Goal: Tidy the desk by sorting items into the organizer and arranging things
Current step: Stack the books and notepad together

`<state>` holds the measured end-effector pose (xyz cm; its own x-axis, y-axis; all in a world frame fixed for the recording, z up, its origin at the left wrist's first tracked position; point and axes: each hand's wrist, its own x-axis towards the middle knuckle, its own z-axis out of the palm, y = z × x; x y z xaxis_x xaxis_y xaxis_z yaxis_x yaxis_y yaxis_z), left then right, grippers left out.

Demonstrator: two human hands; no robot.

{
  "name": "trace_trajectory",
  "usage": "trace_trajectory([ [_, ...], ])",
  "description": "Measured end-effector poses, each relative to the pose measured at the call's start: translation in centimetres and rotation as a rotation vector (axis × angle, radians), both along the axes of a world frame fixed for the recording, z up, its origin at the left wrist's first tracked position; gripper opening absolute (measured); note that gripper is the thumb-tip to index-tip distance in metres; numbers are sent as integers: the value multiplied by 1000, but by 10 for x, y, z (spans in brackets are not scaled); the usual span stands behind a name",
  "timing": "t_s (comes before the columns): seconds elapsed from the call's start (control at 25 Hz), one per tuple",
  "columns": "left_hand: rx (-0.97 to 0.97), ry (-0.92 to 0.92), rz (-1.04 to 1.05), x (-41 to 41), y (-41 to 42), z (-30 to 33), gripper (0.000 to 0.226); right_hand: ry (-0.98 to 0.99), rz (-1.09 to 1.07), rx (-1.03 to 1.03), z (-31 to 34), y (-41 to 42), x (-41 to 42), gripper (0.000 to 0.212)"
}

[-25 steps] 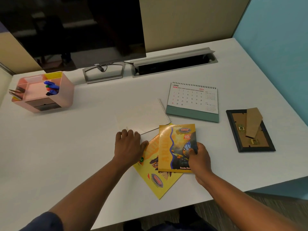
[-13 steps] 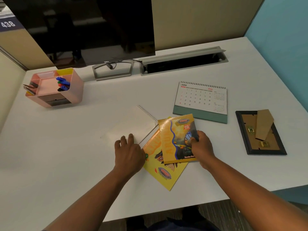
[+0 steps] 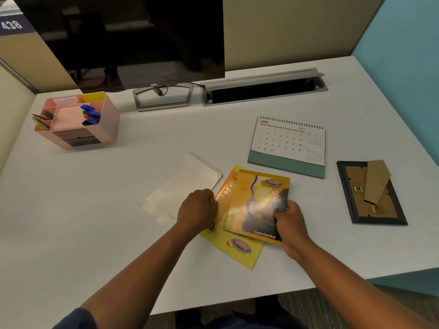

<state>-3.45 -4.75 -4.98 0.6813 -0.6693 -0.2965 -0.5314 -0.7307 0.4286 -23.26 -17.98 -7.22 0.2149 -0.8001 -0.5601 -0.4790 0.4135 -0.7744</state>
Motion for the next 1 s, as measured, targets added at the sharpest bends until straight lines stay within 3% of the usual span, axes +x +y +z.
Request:
trace_trajectory([
  [0.08, -35, -189, 65, 23, 4, -3, 32, -6, -24, 9, -1, 11, 2, 30],
  [0.16, 96, -227, 170, 54, 8, -3, 53, 18, -10, -5, 0, 11, 3, 29],
  [0.28, 225, -23, 324, 88, 7, -3, 47, 60, 47, -26, -4, 7, 2, 30],
  [0.68, 246, 253, 389, 120, 5, -8, 48, 99, 138, -58, -5, 9, 4, 39],
  [0.76, 212, 288, 396, 121, 10, -1, 41, 87, 144, -47, -5, 9, 5, 39],
  [0.88, 59, 513, 432, 121, 16, 16, 33, 71, 140, -48, -2, 9, 5, 37],
  [1.0, 55, 538, 324, 119, 21, 33, 21, 20, 138, -33, 0, 9, 3, 34],
])
